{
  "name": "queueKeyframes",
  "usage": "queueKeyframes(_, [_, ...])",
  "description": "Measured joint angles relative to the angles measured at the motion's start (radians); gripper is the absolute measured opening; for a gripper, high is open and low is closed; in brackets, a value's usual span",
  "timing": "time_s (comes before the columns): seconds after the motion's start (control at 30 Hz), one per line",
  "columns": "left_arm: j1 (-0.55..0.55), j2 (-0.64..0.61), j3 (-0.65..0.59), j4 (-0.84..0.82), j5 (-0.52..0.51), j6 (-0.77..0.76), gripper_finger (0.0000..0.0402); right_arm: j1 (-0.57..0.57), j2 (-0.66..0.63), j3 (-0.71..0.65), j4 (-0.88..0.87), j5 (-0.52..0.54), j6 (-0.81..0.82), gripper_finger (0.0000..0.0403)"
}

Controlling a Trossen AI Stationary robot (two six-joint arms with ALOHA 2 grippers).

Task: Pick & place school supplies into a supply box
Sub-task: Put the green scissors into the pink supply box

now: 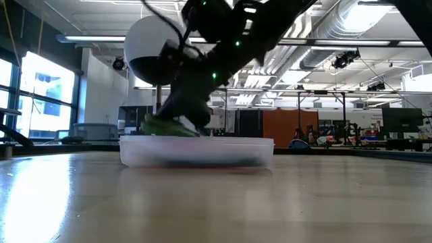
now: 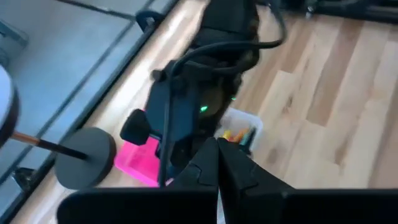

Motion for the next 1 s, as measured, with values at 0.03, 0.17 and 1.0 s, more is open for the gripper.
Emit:
queueKeyframes(0.03, [0.0, 0.0, 0.0, -0.001, 0.01, -0.001, 0.0033, -0.003, 0.011, 0.009, -0.028, 0.0, 0.0, 0.0004])
queueKeyframes(0.17, [0.0, 0.0, 0.0, 0.0, 0.011, -0.002, 0.0043, -0.006, 0.015, 0.01, -0.109, 0.002, 0.008, 0.0021])
queueKeyframes(1.0, [0.011, -0.078, 0.0, -0.001, -0.083, 0.132, 0.0036, 0.029, -0.075, 0.033, -0.256, -0.003, -0.047, 0.0093])
